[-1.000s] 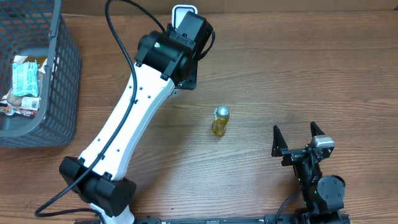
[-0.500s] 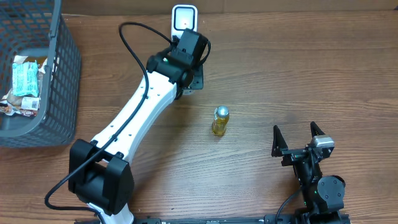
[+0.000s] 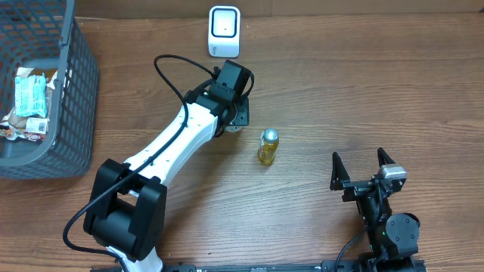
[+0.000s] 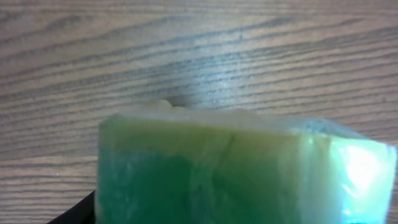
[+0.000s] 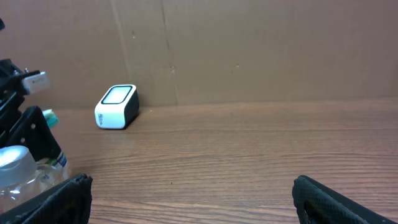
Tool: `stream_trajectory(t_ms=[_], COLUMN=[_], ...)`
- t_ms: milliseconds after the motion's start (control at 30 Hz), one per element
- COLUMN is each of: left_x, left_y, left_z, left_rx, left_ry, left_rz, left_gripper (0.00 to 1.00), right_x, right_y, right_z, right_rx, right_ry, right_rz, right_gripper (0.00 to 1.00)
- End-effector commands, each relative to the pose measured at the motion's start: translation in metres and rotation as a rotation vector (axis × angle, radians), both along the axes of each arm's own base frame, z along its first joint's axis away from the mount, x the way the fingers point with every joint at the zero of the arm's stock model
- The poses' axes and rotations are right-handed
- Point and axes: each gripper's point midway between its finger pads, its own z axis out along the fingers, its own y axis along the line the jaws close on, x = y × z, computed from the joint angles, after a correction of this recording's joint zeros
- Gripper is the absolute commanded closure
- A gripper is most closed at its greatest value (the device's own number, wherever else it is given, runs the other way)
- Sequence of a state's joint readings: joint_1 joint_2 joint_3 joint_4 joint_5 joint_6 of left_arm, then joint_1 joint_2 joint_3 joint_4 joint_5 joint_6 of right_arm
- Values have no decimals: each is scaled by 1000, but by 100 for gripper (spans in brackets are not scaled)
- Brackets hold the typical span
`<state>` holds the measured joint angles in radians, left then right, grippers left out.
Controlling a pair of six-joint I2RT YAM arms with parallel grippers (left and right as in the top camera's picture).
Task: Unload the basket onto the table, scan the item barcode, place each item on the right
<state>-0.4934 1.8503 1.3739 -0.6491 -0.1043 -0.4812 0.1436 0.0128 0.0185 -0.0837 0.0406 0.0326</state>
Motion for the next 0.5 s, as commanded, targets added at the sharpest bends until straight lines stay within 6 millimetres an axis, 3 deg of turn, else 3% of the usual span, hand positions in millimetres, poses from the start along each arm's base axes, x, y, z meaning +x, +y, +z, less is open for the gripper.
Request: stream_trajectory(t_ms=[0, 133, 400, 467], left_x=[-7, -12, -16, -16], left_y=[-10, -18, -22, -23], left_z=[-2, -11, -32, -33], left_rx=[-13, 6, 31, 29], left_ry=[3, 19, 59, 58], left_rz=[-17, -39, -51, -51], left_gripper=[75, 69, 69, 63], right_x=[0, 0, 0, 0], right_y=[-1, -1, -1, -1], right_z=[-2, -2, -2, -2], right_rx=[-3, -4, -4, -3], right_ry=[-3, -3, -3, -3], right_rz=[-5, -5, -5, -5], right_gripper=[0, 0, 0, 0])
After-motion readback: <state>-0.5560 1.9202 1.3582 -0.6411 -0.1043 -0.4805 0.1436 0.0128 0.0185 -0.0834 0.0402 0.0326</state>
